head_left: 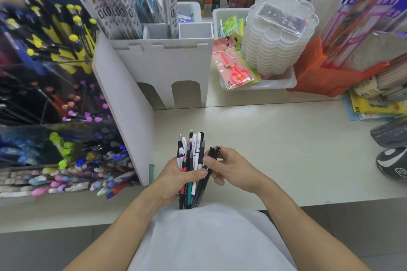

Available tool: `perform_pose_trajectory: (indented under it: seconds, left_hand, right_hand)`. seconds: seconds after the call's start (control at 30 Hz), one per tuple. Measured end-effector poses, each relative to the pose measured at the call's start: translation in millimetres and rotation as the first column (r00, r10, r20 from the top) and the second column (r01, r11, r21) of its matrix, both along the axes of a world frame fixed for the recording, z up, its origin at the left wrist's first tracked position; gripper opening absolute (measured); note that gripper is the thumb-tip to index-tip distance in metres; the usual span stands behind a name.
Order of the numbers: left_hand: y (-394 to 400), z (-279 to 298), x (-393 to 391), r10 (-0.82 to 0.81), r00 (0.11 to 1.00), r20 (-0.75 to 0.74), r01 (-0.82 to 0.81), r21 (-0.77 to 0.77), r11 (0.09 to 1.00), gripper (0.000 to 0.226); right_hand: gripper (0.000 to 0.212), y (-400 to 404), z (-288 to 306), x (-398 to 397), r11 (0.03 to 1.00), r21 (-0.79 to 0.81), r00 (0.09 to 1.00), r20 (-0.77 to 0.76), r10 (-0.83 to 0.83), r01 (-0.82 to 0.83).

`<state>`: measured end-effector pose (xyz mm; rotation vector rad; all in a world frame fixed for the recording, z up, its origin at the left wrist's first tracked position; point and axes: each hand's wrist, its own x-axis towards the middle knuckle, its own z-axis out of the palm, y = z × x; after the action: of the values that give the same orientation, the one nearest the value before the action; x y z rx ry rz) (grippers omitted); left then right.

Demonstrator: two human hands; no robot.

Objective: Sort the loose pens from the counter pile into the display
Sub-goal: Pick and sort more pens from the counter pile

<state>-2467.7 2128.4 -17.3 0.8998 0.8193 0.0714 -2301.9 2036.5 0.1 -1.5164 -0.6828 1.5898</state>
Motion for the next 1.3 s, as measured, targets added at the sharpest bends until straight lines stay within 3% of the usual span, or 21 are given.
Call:
perform_pose_trajectory:
  seconds: [0.07,0.17,0.23,0.33,0.43,0.6,0.7,0.77,0.83,0.97,1.1,1.2,1.3]
  left_hand:
    - [0,1,-1,0.031,1.0,-0.002,-0.031,0.002,1.0,0.037]
    - [3,5,-4,0.1,0.993,-0.067,-0.099,0.016,0.995,0.028]
    - [6,12,-6,0.075,0.996,-0.042,-0.075,-0.004,0.997,0.037]
    - [9,30,-5,-0.004,0.998,0.058,0.007,-0.046,0.999,0.045]
    - [10,44,-4,-0.05,0.984,0.173,0.063,-0.068,0.996,0.051]
    - [14,55,-13,-0.101,0.961,0.258,0.101,0.016,0.995,0.041]
    - [13,58,-19,-0.1,0.98,0.174,0.082,0.105,0.991,0.038]
    - [11,61,-26,-0.101,0.99,0.098,0.078,0.218,0.973,0.026]
    - [9,65,-33,-0.129,0.992,0.009,0.12,0.312,0.942,0.013]
    - [2,71,-45,-0.134,0.986,-0.096,0.16,0.356,0.921,0.014]
    - [-1,79,-51,-0.078,0.991,-0.108,0.112,0.364,0.925,0.018]
    - [1,82,-59,-0.041,0.996,-0.082,0.067,0.347,0.936,0.022]
    - [2,85,-67,-0.028,0.999,-0.039,0.039,0.308,0.951,0.025]
  right_hand:
    - [0.019,1,2,-3,1.0,-0.008,1.0,0.025,0.017,-0.017]
    - [0.023,7,5,10,0.974,0.008,0.969,0.101,-0.227,0.228]
    - [0.02,15,10,19,0.954,0.048,0.947,0.12,-0.298,0.294]
    - [0.011,28,25,18,0.974,0.01,0.974,-0.012,-0.225,0.225]
    - [0.017,37,42,14,0.992,0.051,0.99,-0.084,-0.111,0.116]
    - [0.027,38,61,11,0.983,0.171,0.996,-0.063,-0.06,0.07]
    - [0.03,40,64,3,0.981,0.183,0.998,-0.002,-0.064,0.063]
    - [0.016,41,63,-2,0.972,0.169,0.986,-0.062,-0.157,0.166]
    - [0.021,43,65,-4,0.932,0.144,0.939,-0.147,-0.312,0.332]
    - [0.02,45,73,2,0.784,0.176,0.797,-0.253,-0.549,0.596]
    - [0.021,39,84,3,0.701,0.237,0.738,-0.286,-0.611,0.672]
    - [0.014,34,91,-14,0.686,0.223,0.717,-0.319,-0.62,0.693]
    - [0.022,29,88,-44,0.692,0.166,0.691,-0.389,-0.609,0.703]
